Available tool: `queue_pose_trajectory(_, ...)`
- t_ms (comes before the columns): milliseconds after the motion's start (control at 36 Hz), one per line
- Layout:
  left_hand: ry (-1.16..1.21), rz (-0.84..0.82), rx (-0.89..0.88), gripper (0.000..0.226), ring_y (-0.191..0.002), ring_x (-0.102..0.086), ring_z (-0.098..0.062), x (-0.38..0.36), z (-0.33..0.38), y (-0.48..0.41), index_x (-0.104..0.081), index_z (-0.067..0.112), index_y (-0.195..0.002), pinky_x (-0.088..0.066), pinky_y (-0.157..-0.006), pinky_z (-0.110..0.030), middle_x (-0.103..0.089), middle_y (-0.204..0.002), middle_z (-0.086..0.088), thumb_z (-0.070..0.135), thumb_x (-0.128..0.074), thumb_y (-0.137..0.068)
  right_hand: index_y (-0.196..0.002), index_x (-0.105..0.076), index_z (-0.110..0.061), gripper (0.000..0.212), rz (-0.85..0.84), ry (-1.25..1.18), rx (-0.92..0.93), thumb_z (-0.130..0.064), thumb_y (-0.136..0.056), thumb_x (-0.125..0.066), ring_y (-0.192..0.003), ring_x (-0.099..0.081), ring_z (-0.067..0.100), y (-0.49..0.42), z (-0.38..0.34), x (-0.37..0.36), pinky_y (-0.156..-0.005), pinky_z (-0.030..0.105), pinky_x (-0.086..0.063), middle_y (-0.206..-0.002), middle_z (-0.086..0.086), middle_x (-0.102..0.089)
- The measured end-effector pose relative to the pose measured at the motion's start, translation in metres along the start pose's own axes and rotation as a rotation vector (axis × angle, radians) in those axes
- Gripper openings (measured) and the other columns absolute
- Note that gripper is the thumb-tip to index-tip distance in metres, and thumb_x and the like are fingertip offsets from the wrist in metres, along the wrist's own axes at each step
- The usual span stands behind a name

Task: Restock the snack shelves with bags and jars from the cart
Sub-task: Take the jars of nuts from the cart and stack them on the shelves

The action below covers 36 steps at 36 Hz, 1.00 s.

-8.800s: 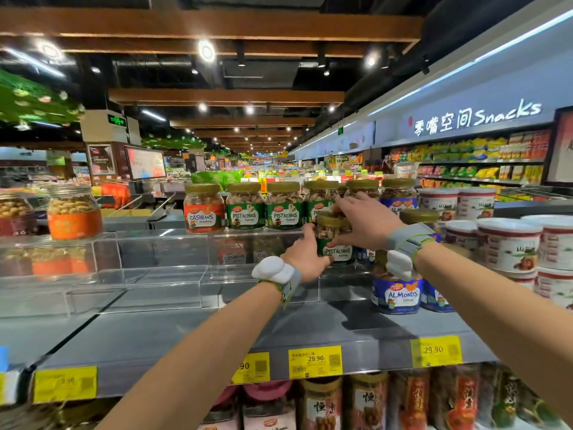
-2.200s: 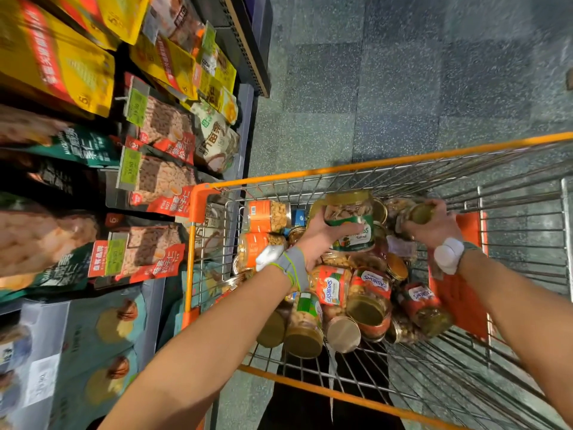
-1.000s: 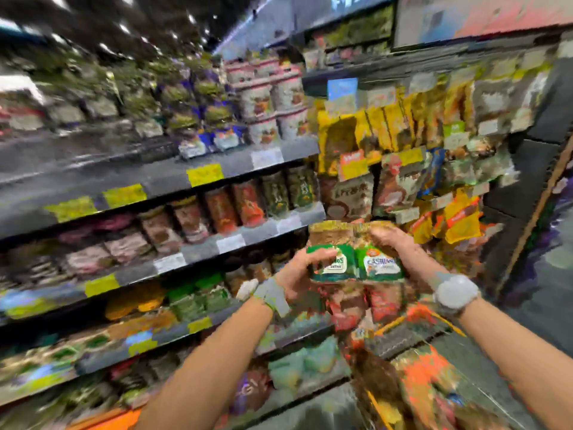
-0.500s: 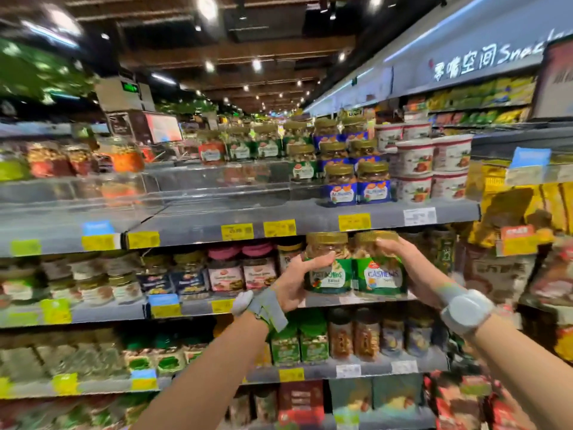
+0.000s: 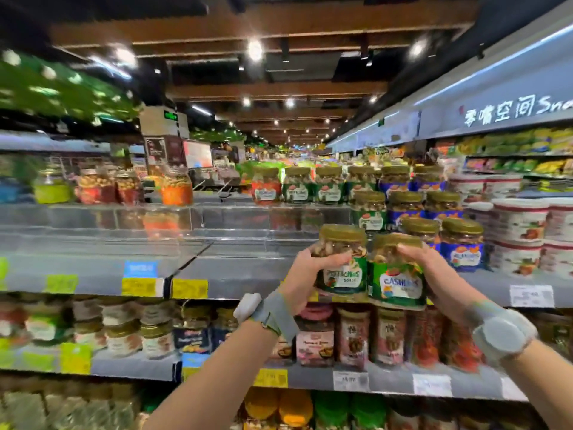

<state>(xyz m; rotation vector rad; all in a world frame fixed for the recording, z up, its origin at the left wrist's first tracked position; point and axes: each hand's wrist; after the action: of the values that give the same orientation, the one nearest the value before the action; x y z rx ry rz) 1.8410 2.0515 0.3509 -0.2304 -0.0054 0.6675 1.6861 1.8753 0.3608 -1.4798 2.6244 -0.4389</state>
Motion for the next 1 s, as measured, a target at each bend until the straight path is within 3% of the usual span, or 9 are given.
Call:
queue_pose_trajectory(111, -0.088, 0.168, -0.102, 0.092, -0.109, -0.070, -0.023, 0.012, 0.022, -0.032, -0.062, 0.009, -0.127, -0.054, -0.098, -0.041, -0.073, -0.117, -0.008, 0.042, -0.096, -0.049, -0.131, -0.056, -0.030, 0.095, 0.021, 0.084, 0.087, -0.077, -0.052, -0.080, -0.111, -0.067, 0.012, -0.026, -0.009, 0.001, -0.102, 0.046, -0.049, -0.117, -0.004, -0.072)
queue_pose_trajectory(222, -0.152, 0.238, -0.156, 0.052, -0.095, -0.069, -0.013, 0.018, 0.044, -0.064, -0.063, 0.016, -0.110, -0.051, -0.080, -0.019, -0.074, -0.100, 0.004, 0.010, -0.092, -0.068, -0.139, -0.045, -0.030, 0.068, 0.017, 0.254, 0.148, -0.048, -0.079, -0.073, -0.087, -0.066, -0.009, -0.050, -0.024, 0.007, -0.072, 0.012, -0.047, -0.116, -0.009, -0.067)
queue_pose_trajectory(306, -0.160, 0.265, -0.152, 0.051, -0.091, -0.063, -0.006, 0.015, 0.046, -0.082, -0.056, 0.017, -0.112, -0.048, -0.081, -0.018, -0.066, -0.097, 0.012, 0.003, -0.087, -0.074, -0.144, -0.040, -0.028, 0.077, 0.000, 0.374, 0.178, -0.041, -0.079, -0.079, -0.092, -0.062, -0.008, -0.068, -0.026, 0.012, -0.069, 0.011, -0.047, -0.122, -0.010, -0.062)
queue_pose_trajectory(361, -0.201, 0.289, -0.134, 0.055, -0.097, -0.063, -0.009, 0.014, 0.041, -0.095, -0.056, 0.014, -0.117, -0.050, -0.092, -0.024, -0.068, -0.103, 0.008, 0.001, -0.086, -0.073, -0.146, -0.037, -0.024, 0.082, -0.024, 0.441, 0.195, -0.033, -0.078, -0.083, -0.095, -0.060, -0.009, -0.079, -0.022, 0.011, -0.072, 0.009, -0.046, -0.125, -0.007, -0.060)
queue_pose_trajectory(444, -0.255, 0.291, -0.109, 0.053, -0.107, -0.064, -0.016, 0.014, 0.038, -0.116, -0.061, 0.014, -0.117, -0.049, -0.104, -0.033, -0.071, -0.107, 0.003, -0.002, -0.086, -0.073, -0.147, -0.034, -0.018, 0.087, -0.052, 0.561, 0.210, -0.026, -0.077, -0.085, -0.100, -0.058, -0.003, -0.096, -0.020, 0.010, -0.084, 0.013, -0.045, -0.124, -0.005, -0.056)
queue_pose_trajectory(583, -0.344, 0.282, -0.074, 0.063, -0.115, -0.063, -0.021, 0.014, 0.027, -0.147, -0.058, 0.003, -0.129, -0.046, -0.109, -0.037, -0.069, -0.119, -0.006, 0.000, -0.087, -0.072, -0.150, -0.031, -0.019, 0.096, -0.111, 0.920, 0.245, -0.054, -0.075, -0.080, -0.123, -0.041, 0.021, -0.120, -0.010, 0.029, -0.106, 0.038, -0.042, -0.123, 0.004, -0.045)
queue_pose_trajectory(778, -0.522, 0.329, -0.085, 0.081, -0.131, -0.044, -0.022, 0.016, 0.018, -0.169, -0.033, 0.012, -0.144, -0.035, -0.106, -0.033, -0.046, -0.140, -0.006, 0.025, -0.084, -0.082, -0.155, -0.025, -0.014, 0.092, -0.175, 1.059, 0.233, -0.054, -0.085, -0.070, -0.136, -0.030, 0.030, -0.135, -0.007, 0.036, -0.113, 0.047, -0.034, -0.144, 0.012, -0.044)
queue_pose_trajectory(889, -0.556, 0.356, -0.062, 0.085, -0.140, -0.040, -0.030, 0.014, 0.007, -0.179, -0.025, 0.016, -0.149, -0.035, -0.114, -0.044, -0.041, -0.152, -0.010, 0.037, -0.078, -0.086, -0.147, -0.034, -0.021, 0.077, -0.182, 1.024, 0.240, -0.051, -0.086, -0.071, -0.126, -0.040, 0.025, -0.137, -0.002, 0.039, -0.108, 0.045, -0.041, -0.129, 0.003, -0.051)
queue_pose_trajectory(1000, -0.581, 0.377, -0.084, 0.091, -0.144, -0.035, -0.030, 0.012, 0.002, -0.180, -0.019, 0.019, -0.155, -0.031, -0.117, -0.045, -0.036, -0.157, -0.008, 0.039, -0.076, -0.088, -0.144, -0.036, -0.022, 0.074, -0.189, 1.041, 0.273, -0.051, -0.086, -0.071, -0.126, -0.047, 0.021, -0.140, -0.002, 0.045, -0.108, 0.042, -0.044, -0.140, 0.004, -0.050)
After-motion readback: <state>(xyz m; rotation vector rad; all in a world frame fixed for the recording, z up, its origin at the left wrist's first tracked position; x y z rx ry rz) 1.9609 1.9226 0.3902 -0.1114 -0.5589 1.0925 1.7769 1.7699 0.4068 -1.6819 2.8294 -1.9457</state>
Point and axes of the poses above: each hand's wrist, its own y-axis away from the middle knuckle, its own x-axis out of the back of the hand, z = x × y
